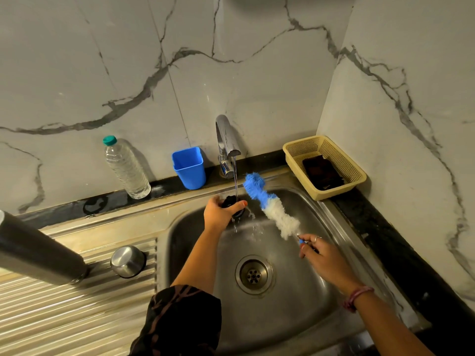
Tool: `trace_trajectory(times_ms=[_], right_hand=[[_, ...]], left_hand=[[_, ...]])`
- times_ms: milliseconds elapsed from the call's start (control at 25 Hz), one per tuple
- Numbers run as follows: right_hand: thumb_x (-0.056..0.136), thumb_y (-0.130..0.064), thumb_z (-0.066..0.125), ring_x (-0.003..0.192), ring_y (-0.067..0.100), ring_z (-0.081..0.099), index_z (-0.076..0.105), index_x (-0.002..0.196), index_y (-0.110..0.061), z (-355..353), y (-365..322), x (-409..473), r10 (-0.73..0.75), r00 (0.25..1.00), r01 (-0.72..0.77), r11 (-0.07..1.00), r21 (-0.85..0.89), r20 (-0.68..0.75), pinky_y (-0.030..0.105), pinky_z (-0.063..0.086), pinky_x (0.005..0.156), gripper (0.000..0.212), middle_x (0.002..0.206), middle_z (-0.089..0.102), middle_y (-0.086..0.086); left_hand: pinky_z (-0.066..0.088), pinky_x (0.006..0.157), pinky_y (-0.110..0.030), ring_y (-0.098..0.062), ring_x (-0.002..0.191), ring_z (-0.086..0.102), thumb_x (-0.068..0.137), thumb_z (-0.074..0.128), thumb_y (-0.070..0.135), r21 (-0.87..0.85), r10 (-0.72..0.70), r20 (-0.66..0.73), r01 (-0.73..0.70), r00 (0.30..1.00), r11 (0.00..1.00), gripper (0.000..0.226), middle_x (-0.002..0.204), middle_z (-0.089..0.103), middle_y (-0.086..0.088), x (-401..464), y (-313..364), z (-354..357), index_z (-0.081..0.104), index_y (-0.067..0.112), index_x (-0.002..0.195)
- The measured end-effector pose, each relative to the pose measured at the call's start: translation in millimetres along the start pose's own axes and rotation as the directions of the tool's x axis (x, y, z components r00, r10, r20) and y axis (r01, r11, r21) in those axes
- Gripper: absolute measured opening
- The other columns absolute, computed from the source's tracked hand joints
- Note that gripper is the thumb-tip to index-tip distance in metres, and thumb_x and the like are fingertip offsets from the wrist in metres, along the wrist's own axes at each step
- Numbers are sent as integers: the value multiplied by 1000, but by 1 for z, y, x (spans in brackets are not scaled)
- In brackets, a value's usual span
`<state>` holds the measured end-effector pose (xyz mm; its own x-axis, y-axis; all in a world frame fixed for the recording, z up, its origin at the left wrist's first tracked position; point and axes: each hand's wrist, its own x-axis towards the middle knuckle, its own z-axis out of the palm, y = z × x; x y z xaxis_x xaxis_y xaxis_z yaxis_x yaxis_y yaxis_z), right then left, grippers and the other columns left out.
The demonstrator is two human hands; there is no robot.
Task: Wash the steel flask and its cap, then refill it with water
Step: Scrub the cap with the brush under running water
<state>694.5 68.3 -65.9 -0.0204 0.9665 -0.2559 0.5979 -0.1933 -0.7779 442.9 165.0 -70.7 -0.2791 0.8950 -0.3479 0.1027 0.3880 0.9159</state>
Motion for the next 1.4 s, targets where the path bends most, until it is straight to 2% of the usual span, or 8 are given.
trace_trajectory(times_ms=[80, 200, 440, 640, 840, 1080, 1280, 1400], right_hand=[[99, -20, 46, 54, 14, 46, 53, 119, -32, -2, -9, -13, -14, 998, 11, 999, 41, 68, 27, 39, 51, 25, 80, 67, -1], [100, -20, 43, 52, 10, 47, 48, 128, -33, -7, -24, -32, -1, 989, -12, 997, 83, 146, 20, 40, 47, 31, 84, 63, 1], [102, -26, 36, 57, 2, 51, 37, 142, -34, -7, -47, -63, 14, 975, 32, 979, -203, 221, 14, 43, 54, 40, 72, 57, -11], [102, -19, 32, 55, 4, 40, 31, 146, -29, 1, -68, -74, -67, 986, 120, 918, -379, 149, 17, 30, 49, 46, 64, 43, -11], [99, -14, 36, 58, 8, 41, 45, 136, -15, 2, -77, -51, -24, 995, 65, 892, -448, 97, 17, 25, 47, 38, 70, 50, -6], [98, -11, 35, 51, 5, 33, 21, 150, -25, -11, -82, -74, -151, 984, 179, 812, -556, 95, 20, 31, 50, 56, 60, 35, -9], [99, -20, 40, 73, 14, 62, 46, 135, -18, -29, -86, -63, -79, 996, 88, 831, -550, 40, 27, 51, 67, 36, 70, 52, -7], [100, -18, 37, 61, 6, 48, 38, 143, -22, -25, -92, -64, -133, 990, 140, 823, -550, 53, 22, 40, 55, 43, 63, 38, -10]], left_hand=[[55, 78, -27, -18, 93, 70, 72, 85, 22, -359, -153, 3, 144, 988, 922, 61, 107, 71, -8, -5, -13, 3, 61, 3, 125], [59, 84, -36, -24, 95, 71, 81, 76, 16, -685, -204, 113, 225, 972, 693, 46, 113, 70, -17, -14, -25, 9, 60, 4, 122], [58, 84, -44, -33, 112, 65, 91, 67, 20, -904, -219, 132, 208, 967, 373, 49, 124, 62, -21, -23, -25, 22, 49, 7, 134], [61, 77, -38, -31, 109, 66, 94, 63, 21, -921, -186, 123, 182, 975, 345, 46, 127, 61, -21, -29, -18, 29, 50, 6, 135], [61, 80, -39, -34, 115, 62, 95, 60, 13, -871, -125, 159, 199, 979, 449, 45, 132, 56, -21, -35, -12, 36, 49, 9, 139], [55, 87, -44, -36, 120, 57, 95, 60, 7, -860, -158, 99, 164, 982, 483, 48, 134, 53, -18, -25, -10, 37, 46, 14, 140], [52, 95, -44, -35, 122, 57, 94, 61, 7, -904, -194, 56, 132, 979, 406, 47, 137, 53, -21, -23, -13, 37, 46, 8, 138], [49, 102, -47, -35, 122, 58, 95, 60, 9, -905, -191, 54, 129, 980, 404, 44, 135, 55, -22, -20, -11, 37, 46, 5, 136]])
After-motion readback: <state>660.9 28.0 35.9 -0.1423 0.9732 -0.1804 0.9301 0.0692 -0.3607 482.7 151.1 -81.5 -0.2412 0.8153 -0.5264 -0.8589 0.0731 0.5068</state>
